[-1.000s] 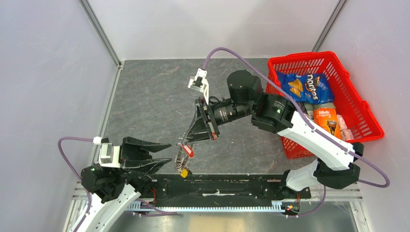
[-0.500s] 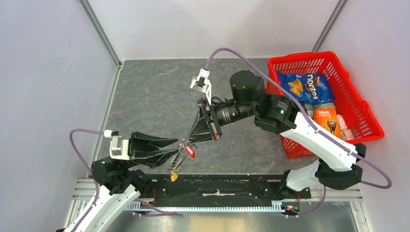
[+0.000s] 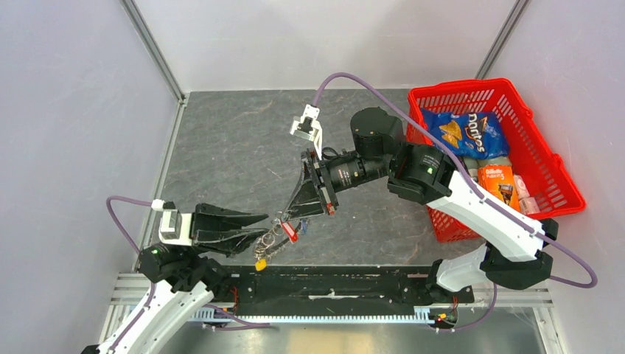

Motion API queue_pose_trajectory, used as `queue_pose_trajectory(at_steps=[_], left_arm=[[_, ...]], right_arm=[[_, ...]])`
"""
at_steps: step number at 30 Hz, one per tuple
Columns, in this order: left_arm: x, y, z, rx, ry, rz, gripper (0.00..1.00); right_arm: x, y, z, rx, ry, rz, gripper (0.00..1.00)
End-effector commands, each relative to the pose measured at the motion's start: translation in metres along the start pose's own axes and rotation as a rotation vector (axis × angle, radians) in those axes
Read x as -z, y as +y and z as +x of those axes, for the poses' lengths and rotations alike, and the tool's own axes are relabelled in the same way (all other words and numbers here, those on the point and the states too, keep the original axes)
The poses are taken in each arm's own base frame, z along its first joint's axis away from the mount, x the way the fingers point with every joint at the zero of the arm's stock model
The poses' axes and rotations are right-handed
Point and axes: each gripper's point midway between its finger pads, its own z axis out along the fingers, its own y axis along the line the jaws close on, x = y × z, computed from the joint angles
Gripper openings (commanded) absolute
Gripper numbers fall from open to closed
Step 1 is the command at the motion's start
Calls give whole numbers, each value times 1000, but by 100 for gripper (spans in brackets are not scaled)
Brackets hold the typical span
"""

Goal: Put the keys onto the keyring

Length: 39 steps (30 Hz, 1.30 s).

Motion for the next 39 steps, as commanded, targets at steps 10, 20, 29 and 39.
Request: queue_pose_trajectory(at_steps=[10, 20, 29, 39], left_arm=[[-3, -7, -3, 22, -25, 53, 33], [-6, -8, -2, 38, -32, 82, 30], [-5, -9, -2, 37, -32, 88, 27], [-3, -9, 3, 42, -19, 81, 22]], right_arm=[[0, 16, -14, 31, -44, -61, 0], [-6, 12, -17, 29, -44, -61, 0], [-8, 10, -17, 23, -41, -63, 0], [-8, 11, -18, 20, -46, -69, 0]])
